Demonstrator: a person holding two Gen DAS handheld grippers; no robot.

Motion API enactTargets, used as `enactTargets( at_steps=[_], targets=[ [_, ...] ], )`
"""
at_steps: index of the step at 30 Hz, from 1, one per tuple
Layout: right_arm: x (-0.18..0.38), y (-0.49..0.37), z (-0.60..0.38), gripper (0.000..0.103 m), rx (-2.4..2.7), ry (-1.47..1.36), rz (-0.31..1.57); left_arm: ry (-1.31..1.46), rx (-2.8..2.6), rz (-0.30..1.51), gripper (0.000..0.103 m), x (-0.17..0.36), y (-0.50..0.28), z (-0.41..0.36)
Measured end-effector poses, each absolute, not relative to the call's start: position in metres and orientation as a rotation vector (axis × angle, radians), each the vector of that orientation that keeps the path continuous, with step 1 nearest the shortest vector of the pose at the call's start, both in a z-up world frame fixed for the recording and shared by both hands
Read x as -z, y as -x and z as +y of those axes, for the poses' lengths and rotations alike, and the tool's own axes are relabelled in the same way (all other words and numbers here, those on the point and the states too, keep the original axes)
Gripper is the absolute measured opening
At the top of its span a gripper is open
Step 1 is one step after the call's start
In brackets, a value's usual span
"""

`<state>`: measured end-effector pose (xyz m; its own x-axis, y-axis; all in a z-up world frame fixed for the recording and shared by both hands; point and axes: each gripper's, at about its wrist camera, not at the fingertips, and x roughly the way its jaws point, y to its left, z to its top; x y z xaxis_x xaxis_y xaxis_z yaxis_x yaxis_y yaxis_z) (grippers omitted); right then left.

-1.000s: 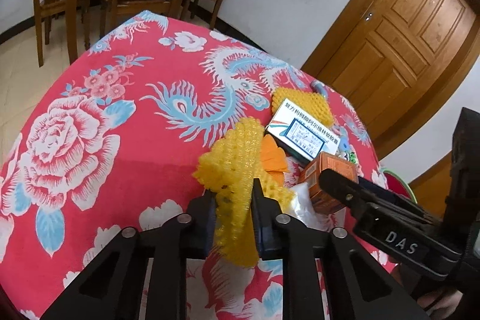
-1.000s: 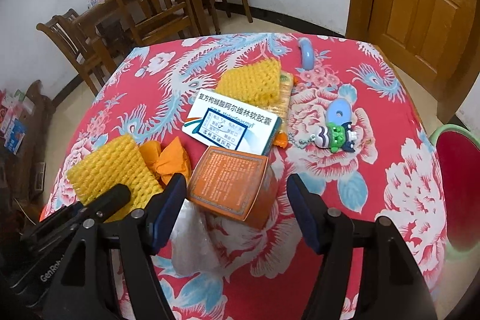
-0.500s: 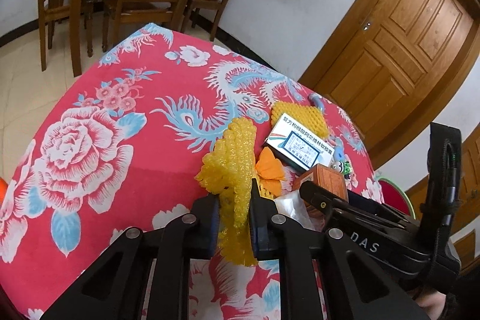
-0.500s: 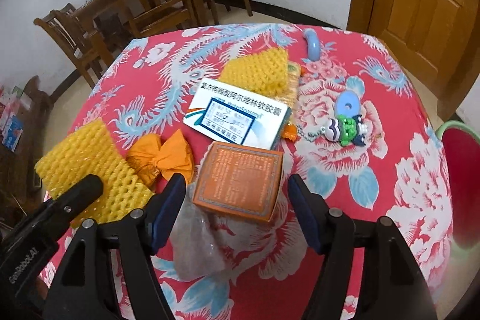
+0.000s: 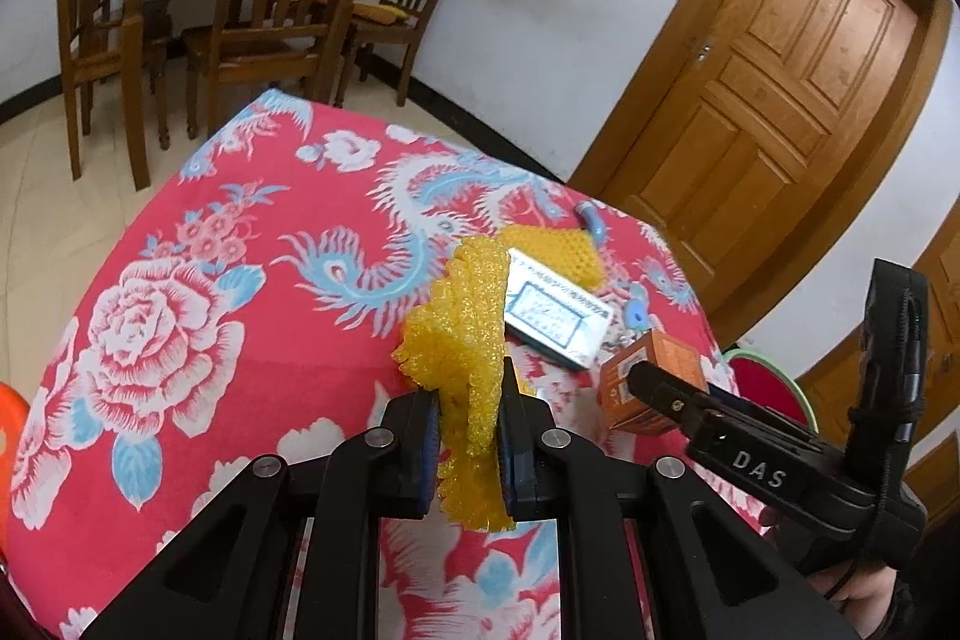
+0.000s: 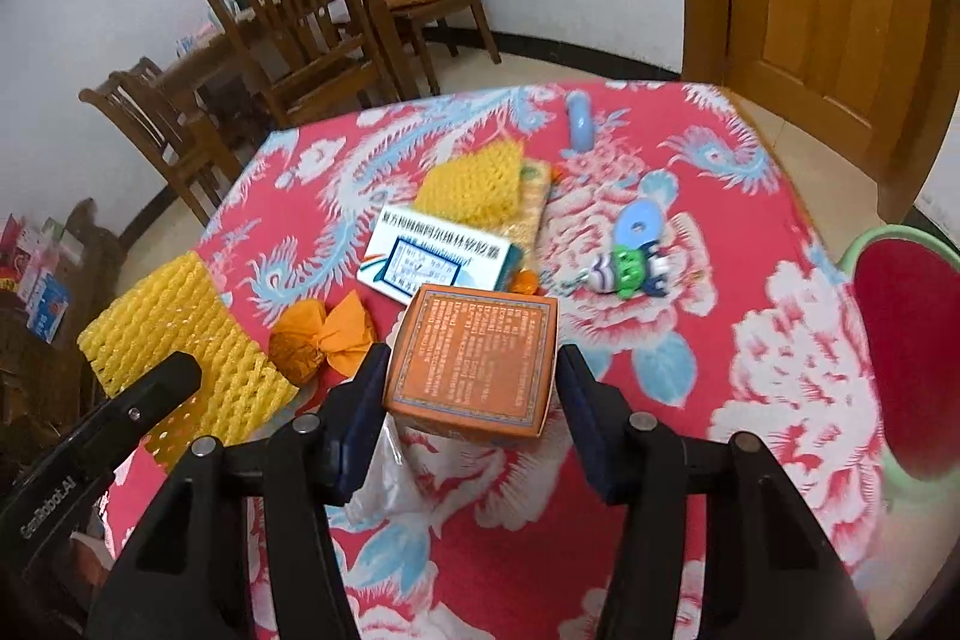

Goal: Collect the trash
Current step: 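Grasp the yellow foam sleeve with the left tool while the right tool grasps the orange box, then carry the foam sleeve and orange box over the bin and release both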

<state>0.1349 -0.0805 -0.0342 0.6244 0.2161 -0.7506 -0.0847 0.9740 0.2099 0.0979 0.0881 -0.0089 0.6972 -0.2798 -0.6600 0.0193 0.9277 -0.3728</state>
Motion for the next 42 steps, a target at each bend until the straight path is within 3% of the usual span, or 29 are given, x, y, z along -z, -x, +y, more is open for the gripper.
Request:
enactTargets(
  at_steps=[23, 42],
  targets=[
    [-0.033, -0.083, -0.198, 0.057, 0.0, -0.182, 0.701, 0.201, 0.335, 0.732, 0.015, -0.039, -0.113, -0.007],
    [-0.01, -0.058, -0.315, 0.057, 0.21, -0.28, 0.735, 0.079, 0.529, 0.762, 0.015, -0.041, -0.129, -0.137]
  ],
)
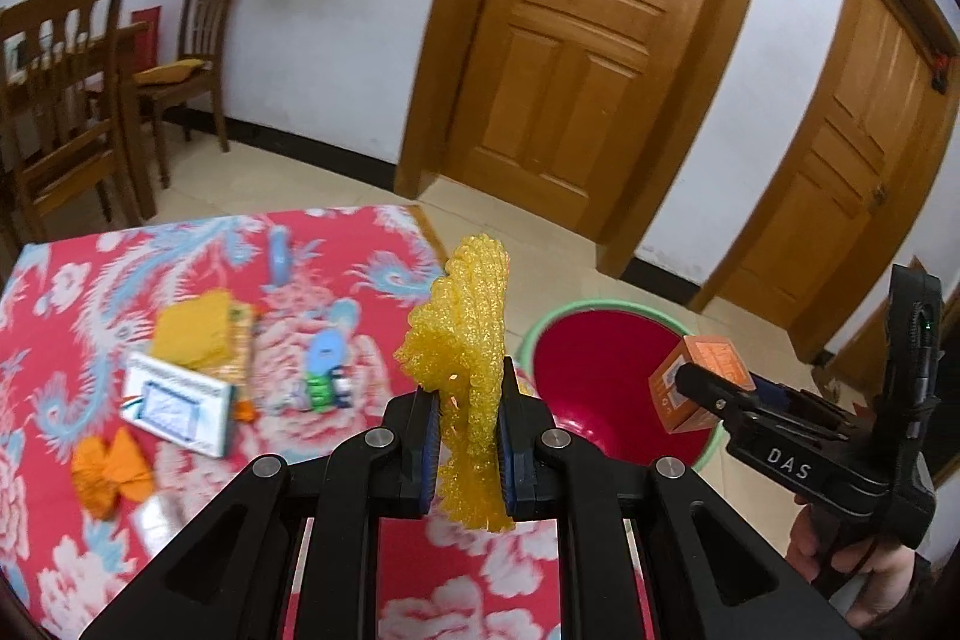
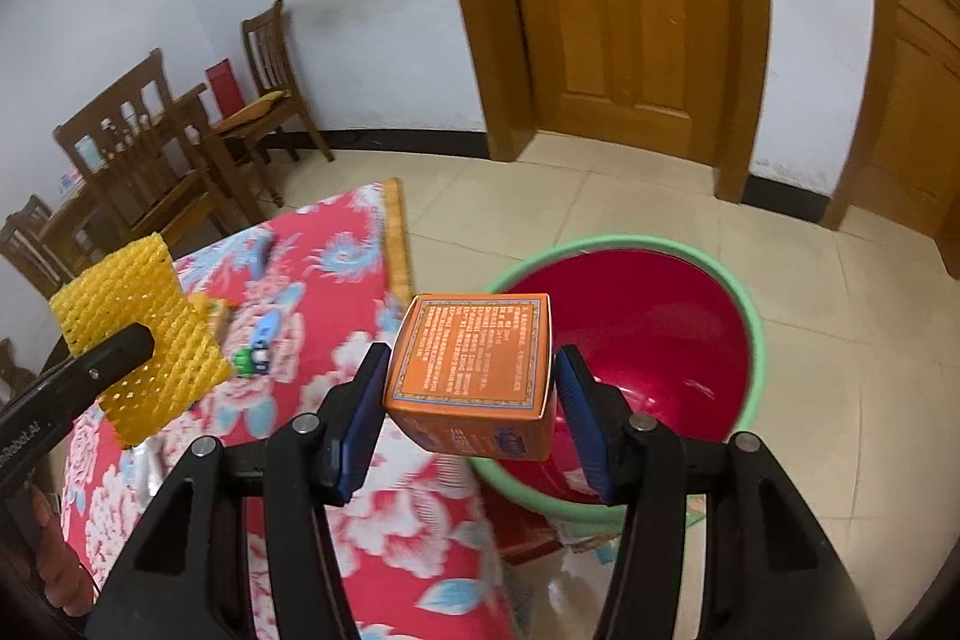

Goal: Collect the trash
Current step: 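Carry the foam sleeve and orange box over the bin and release both, then move both tools back to the table toward the plastic bag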

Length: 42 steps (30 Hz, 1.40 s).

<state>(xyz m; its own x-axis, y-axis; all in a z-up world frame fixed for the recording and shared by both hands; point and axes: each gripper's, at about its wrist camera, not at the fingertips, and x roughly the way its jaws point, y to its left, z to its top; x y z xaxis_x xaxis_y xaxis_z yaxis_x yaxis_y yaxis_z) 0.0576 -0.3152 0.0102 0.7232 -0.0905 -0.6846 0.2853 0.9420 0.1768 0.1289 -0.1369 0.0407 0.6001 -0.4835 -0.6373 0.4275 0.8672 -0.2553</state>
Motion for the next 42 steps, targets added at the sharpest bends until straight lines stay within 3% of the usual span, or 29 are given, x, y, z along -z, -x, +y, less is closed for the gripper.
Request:
enactTargets(
  at_steps=[28, 31, 33, 42],
  targets=[
    [0.07, -0.056, -0.428, 0.058, 0.349, -0.454, 0.864, -0.08, 0.702, 0.981, 0.017, 0.05, -0.15, -0.286],
    [0.073, -0.056, -0.43, 0.057, 0.348, -0.455, 0.865, -0.08, 0.702, 0.993, 0.027, 0.053, -0.151, -0.289],
    [0.073, -0.057, -0.43, 0.058, 0.345, -0.454, 0.864, -0.076, 0.686, 0.99, 0.05, 0.052, -0.151, -0.29],
    [0.067, -0.054, -0.428, 0.058, 0.349, -0.461, 0.849, -0.062, 0.665, 0.974, 0.051, 0.046, -0.153, -0.282]
  ],
)
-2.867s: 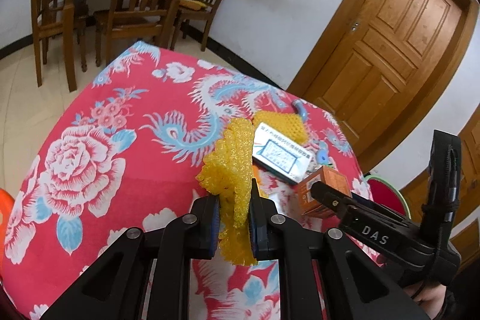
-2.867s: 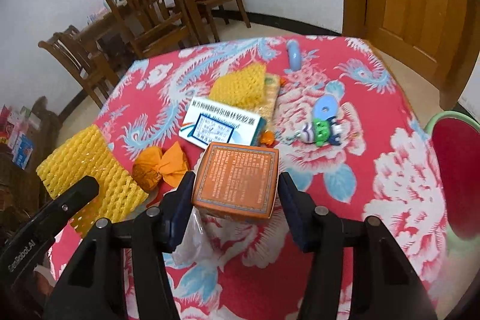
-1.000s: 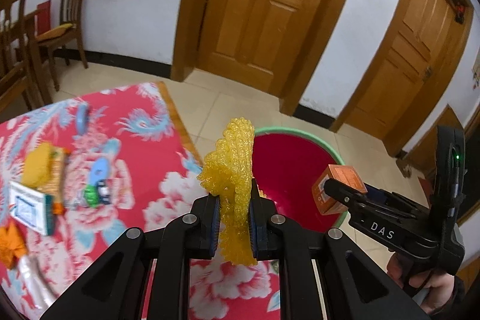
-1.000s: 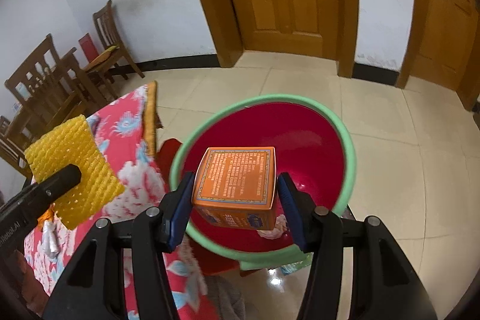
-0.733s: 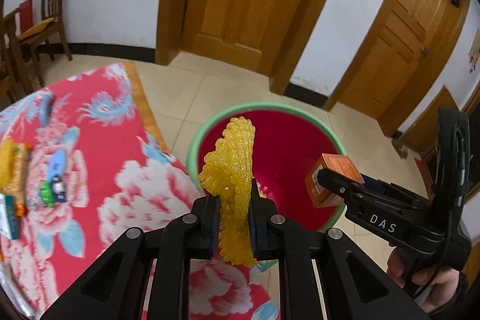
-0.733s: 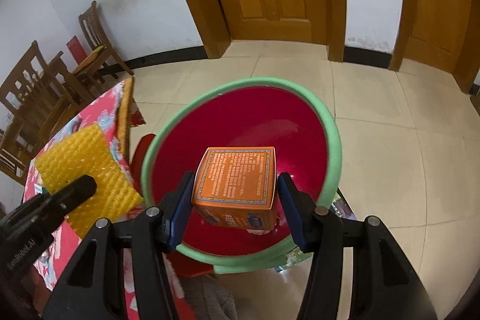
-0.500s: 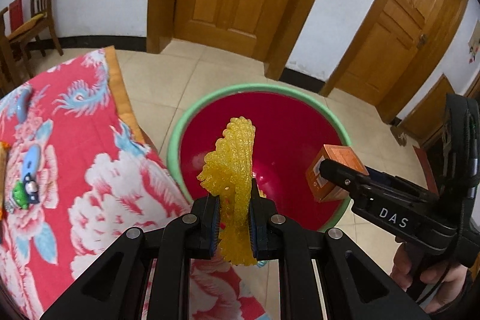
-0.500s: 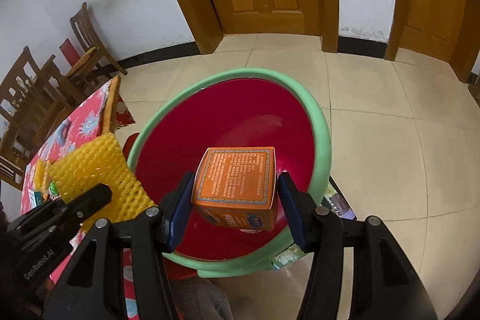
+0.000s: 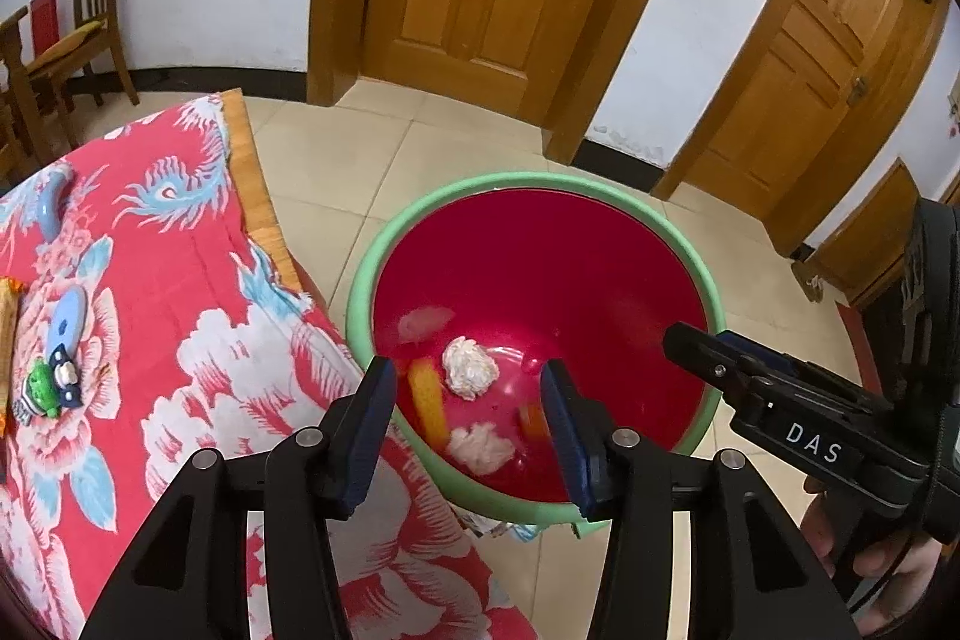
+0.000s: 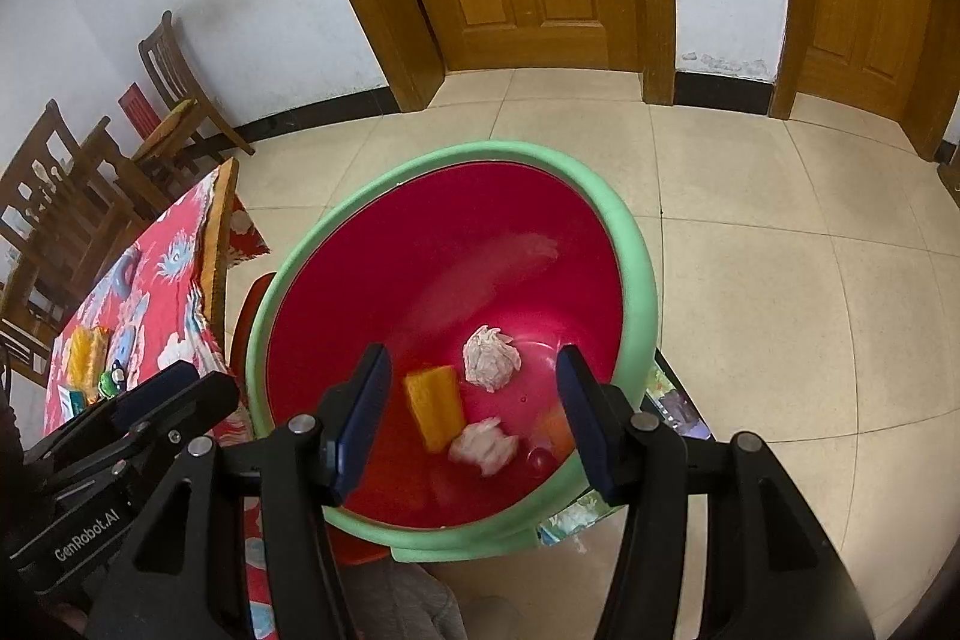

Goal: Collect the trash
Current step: 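Move both tools back to the table toward the plastic bag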

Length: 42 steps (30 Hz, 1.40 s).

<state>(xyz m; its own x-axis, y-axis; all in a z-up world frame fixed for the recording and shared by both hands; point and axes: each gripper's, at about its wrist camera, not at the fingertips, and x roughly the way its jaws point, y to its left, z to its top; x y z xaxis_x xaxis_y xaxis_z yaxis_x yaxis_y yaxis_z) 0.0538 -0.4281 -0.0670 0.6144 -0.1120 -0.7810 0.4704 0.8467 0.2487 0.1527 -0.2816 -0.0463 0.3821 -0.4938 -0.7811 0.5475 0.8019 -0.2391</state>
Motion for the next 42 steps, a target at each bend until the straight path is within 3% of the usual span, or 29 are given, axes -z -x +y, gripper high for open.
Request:
enactTargets(
  at_steps=[27, 42],
  targets=[
    [0.023, -0.042, -0.349, 0.058, 0.196, -0.41, 0.778, 0.073, 0.457, 0.884, 0.051, 0.001, -0.129, -0.151],
    [0.013, -0.047, -0.295, 0.058, 0.105, -0.361, 0.779, 0.153, 0.29, 0.868, 0.051, 0.003, -0.116, -0.062]
  ],
)
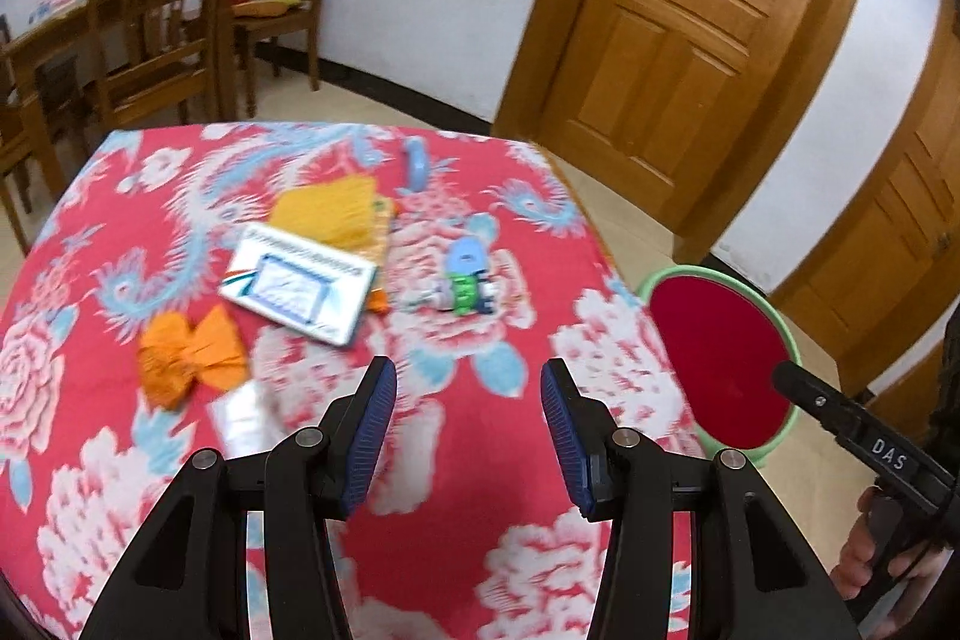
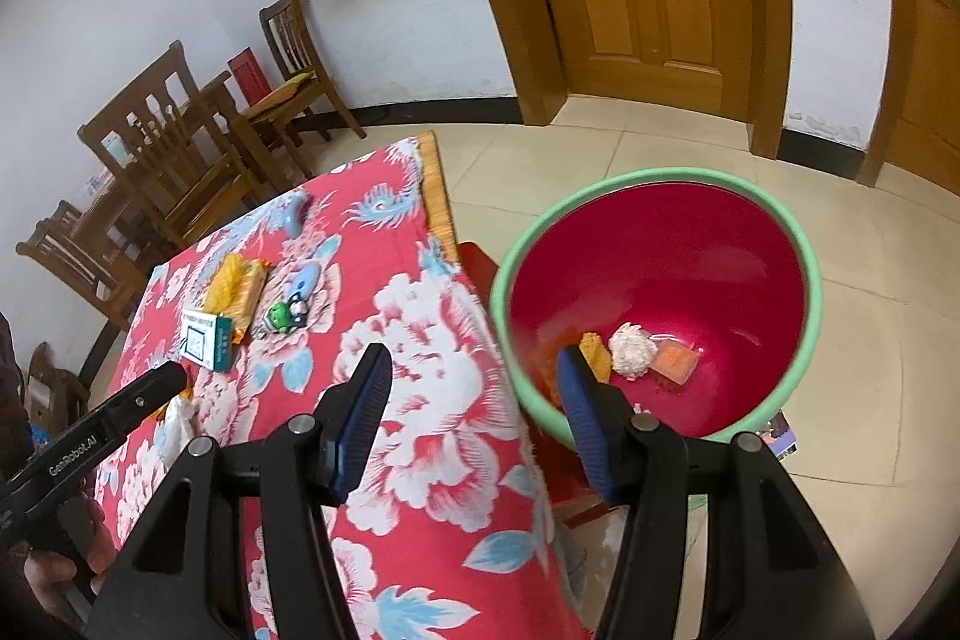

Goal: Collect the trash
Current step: 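Move both tools back to the table toward the plastic bag, then grasp the clear plastic bag with the left tool and lift it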

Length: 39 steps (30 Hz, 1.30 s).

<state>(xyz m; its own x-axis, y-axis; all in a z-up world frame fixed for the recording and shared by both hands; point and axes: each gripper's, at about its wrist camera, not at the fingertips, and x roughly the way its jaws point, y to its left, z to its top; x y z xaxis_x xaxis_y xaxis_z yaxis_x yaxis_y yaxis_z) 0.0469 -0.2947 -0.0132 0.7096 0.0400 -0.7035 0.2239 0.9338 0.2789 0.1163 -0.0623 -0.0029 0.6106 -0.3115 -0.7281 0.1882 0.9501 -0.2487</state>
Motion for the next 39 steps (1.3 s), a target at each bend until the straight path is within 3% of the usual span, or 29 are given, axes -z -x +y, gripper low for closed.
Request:
enactTargets(
  at_steps=[13, 36, 39],
  targets=[
    [0.014, -0.055, -0.263, 0.058, 0.061, -0.314, 0.804, 0.208, 0.169, 0.897, 0.051, 0.027, -0.114, -0.008],
    [0.025, -0.076, -0.223, 0.058, 0.008, -0.259, 0.86, 0.259, 0.142, 0.971, 0.051, 0.063, -0.12, 0.012],
    [0.027, -0.078, -0.22, 0.058, 0.003, -0.257, 0.866, 0.258, 0.141, 0.977, 0.042, 0.066, -0.121, 0.013]
  ],
)
